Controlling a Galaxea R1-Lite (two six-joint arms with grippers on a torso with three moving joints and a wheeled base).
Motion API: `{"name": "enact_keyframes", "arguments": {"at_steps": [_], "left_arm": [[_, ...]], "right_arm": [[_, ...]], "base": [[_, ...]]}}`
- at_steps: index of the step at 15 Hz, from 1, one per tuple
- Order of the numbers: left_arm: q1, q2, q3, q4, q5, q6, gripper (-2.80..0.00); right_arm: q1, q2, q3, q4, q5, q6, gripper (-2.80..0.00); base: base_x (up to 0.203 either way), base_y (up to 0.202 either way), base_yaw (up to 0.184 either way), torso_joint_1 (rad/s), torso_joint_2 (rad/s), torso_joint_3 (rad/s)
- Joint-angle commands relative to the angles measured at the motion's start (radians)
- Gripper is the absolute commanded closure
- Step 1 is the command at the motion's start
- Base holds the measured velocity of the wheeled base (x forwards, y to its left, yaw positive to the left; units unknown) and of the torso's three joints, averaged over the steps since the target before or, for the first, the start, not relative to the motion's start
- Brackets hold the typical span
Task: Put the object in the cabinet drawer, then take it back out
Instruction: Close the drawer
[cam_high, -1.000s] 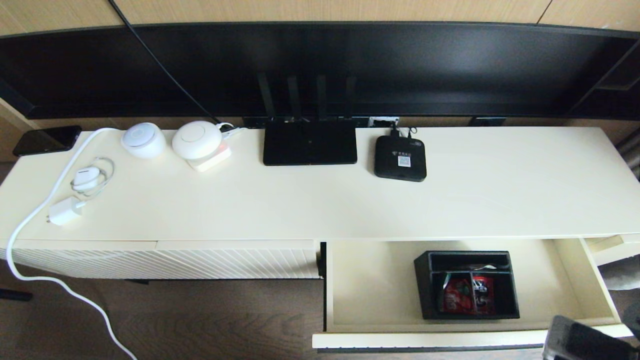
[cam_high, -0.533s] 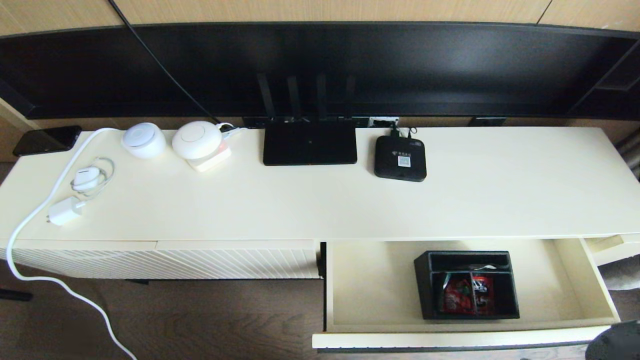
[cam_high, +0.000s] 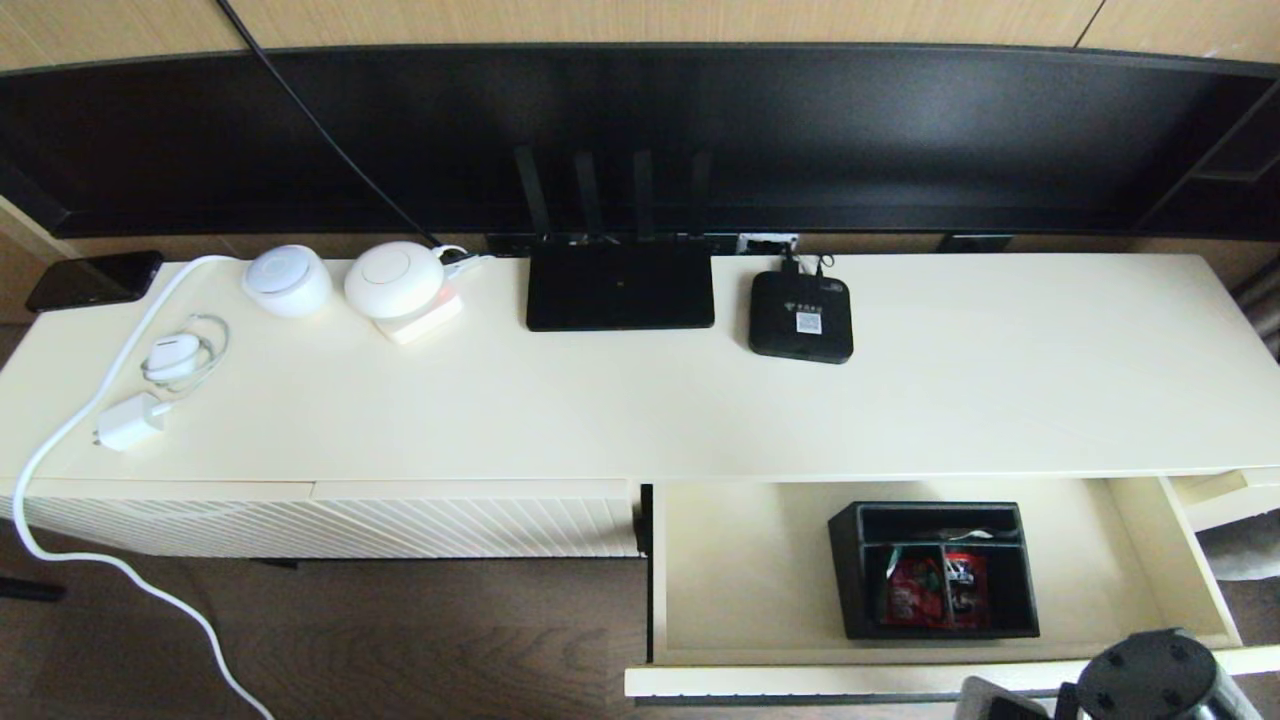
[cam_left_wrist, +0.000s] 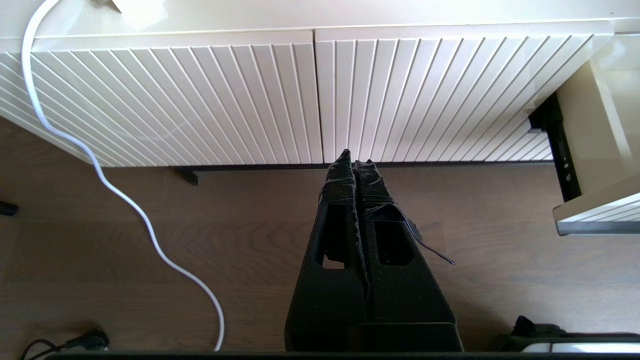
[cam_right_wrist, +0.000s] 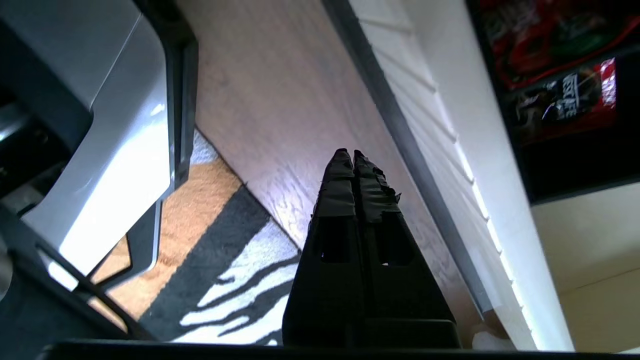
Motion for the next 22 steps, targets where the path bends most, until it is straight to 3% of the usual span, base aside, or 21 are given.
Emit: {"name": "enact_keyframes", "arguments": {"at_steps": [1, 7, 22], "left_arm": [[0.000, 0.000, 0.000, 0.000, 0.000, 0.000, 0.00], [0.000, 0.002, 0.000, 0.000, 0.000, 0.000, 0.00], [0.000, 0.002, 0.000, 0.000, 0.000, 0.000, 0.00]], "right_arm": [[-0.003, 0.041, 0.001, -0.007, -0.003, -0.004, 0.00], [-0.014, 0.122, -0.032, -0.047, -0.051, -0.002, 0.00], [-0.202, 0.336, -0.113, -0.628, -0.053, -0.001, 0.00]], "base": [[0.000, 0.000, 0.000, 0.000, 0.00, 0.000], [0.000, 0.000, 0.000, 0.000, 0.00, 0.000], [0.000, 0.000, 0.000, 0.000, 0.00, 0.000]]}}
